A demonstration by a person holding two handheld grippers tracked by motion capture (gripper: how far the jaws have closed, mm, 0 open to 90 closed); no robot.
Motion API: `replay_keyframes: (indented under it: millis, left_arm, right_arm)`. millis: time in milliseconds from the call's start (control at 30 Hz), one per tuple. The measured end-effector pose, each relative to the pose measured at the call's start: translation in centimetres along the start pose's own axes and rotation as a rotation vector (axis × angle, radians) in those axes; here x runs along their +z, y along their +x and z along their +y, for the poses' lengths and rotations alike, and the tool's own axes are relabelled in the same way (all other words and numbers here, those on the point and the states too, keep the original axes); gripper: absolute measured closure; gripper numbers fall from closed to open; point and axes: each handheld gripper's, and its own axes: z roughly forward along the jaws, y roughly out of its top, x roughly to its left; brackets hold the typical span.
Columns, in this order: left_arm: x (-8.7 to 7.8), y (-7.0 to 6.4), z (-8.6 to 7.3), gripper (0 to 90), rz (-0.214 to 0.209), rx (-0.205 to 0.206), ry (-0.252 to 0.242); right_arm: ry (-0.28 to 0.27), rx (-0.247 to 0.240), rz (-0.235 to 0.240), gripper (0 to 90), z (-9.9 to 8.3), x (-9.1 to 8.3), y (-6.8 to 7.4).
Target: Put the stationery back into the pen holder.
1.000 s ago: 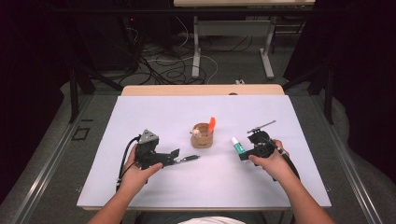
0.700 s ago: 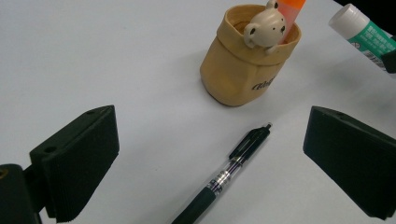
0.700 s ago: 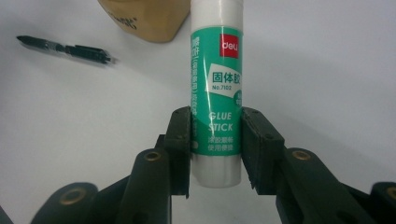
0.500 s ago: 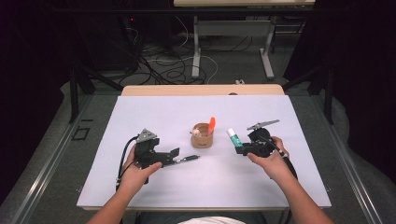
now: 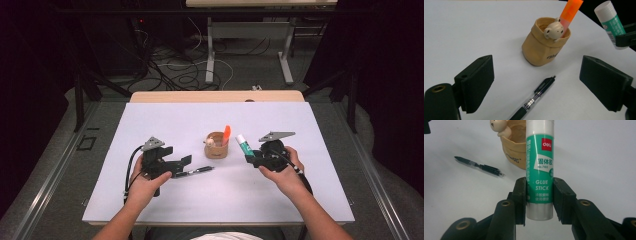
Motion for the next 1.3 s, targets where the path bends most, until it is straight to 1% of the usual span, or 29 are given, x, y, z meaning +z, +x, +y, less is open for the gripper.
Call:
replay_keyframes:
  millis: [67,167,200,233,367,433,467,500,567,633,700,767,800,833,933,1000,1033,1067,1133,1167,1200,1267,1300]
  left_arm:
    - [-0.1,-0.1,0.1,15.4,0.004,0.001,-0.021]
    - [-0.3,-0.3,0.2,16.0,-0.013,-0.017,-0.039]
    - [-0.4,-0.3,0.3,16.1,-0.022,-0.017,-0.033]
    - [-0.4,-0.4,0.3,16.5,-0.024,-0.02,-0.038]
    - [-0.4,-0.6,0.3,19.3,-0.036,-0.026,-0.047]
    - [-0.6,-0.7,0.4,21.4,-0.048,-0.028,-0.028]
    - [-0.6,-0.7,0.4,22.5,-0.052,-0.034,-0.031]
    - [-0.7,-0.8,0.4,23.5,-0.055,-0.034,-0.033]
    - [-0.7,-0.9,0.4,25.7,-0.066,-0.041,-0.045]
    - [-0.8,-0.9,0.4,27.4,-0.072,-0.037,-0.038]
    - [-0.8,-1.0,0.4,29.2,-0.07,-0.045,-0.044]
    - [-0.8,-1.0,0.4,31.5,-0.051,-0.045,-0.045]
    - [-0.9,-1.0,0.4,31.8,-0.055,-0.051,-0.041]
    - [-0.9,-1.0,0.4,33.1,-0.056,-0.059,-0.046]
    - [-0.9,-1.0,0.3,34.2,-0.07,-0.075,-0.042]
    - [-0.9,-1.0,0.4,36.0,-0.078,-0.089,-0.026]
    - [-0.9,-1.1,0.3,36.0,-0.081,-0.093,-0.028]
    - [-0.9,-1.1,0.3,36.0,-0.085,-0.095,-0.021]
    - [-0.9,-1.2,0.3,36.1,-0.09,-0.114,-0.007]
    - [-0.9,-1.2,0.3,37.4,-0.107,-0.127,0.0]
    - [-0.9,-1.3,0.2,39.4,-0.116,-0.139,0.004]
    - [-0.9,-1.3,0.2,43.6,-0.137,-0.151,0.006]
    - [-0.8,-1.4,0.2,44.0,-0.154,-0.166,0.008]
  right_arm:
    - [-0.009,-0.009,0.005,65.7,0.1,0.1,0.4]
    - [-0.019,-0.025,0.011,65.7,0.1,0.1,1.0]
    - [-0.024,-0.038,0.013,65.7,0.1,0.2,1.1]
    - [-0.035,-0.044,0.016,65.7,0.1,0.3,1.3]
    - [-0.043,-0.067,0.029,65.7,0.0,0.6,2.2]
    - [-0.048,-0.08,0.035,65.7,0.0,0.8,2.7]
    - [-0.057,-0.084,0.036,65.7,0.0,0.9,2.9]
    - [-0.047,-0.084,0.041,65.7,0.0,0.9,3.1]
    - [-0.067,-0.095,0.043,65.7,0.0,1.1,3.5]
    - [-0.065,-0.106,0.044,65.7,-0.1,1.2,3.8]
    - [-0.07,-0.117,0.048,65.7,-0.1,1.4,4.1]
    - [-0.08,-0.114,0.052,65.8,-0.1,1.5,4.4]
    - [-0.072,-0.118,0.056,65.7,-0.2,1.6,4.5]
    - [-0.079,-0.121,0.056,65.7,-0.2,1.7,4.6]
    - [-0.073,-0.132,0.064,65.7,-0.4,2.0,5.0]
    - [-0.076,-0.144,0.07,65.7,-0.4,2.2,5.3]
    - [-0.064,-0.14,0.073,65.8,-0.4,2.3,5.5]
    - [-0.082,-0.142,0.074,65.7,-0.5,2.4,5.7]
    - [-0.07,-0.149,0.084,65.7,-0.5,2.5,6.0]
    - [-0.081,-0.153,0.082,65.7,-0.5,2.6,6.2]
    - [-0.08,-0.161,0.086,65.7,-0.6,2.7,6.3]
    - [-0.079,-0.164,0.091,65.7,-0.7,2.9,6.6]
    - [-0.076,-0.163,0.096,65.7,-0.7,2.9,6.7]
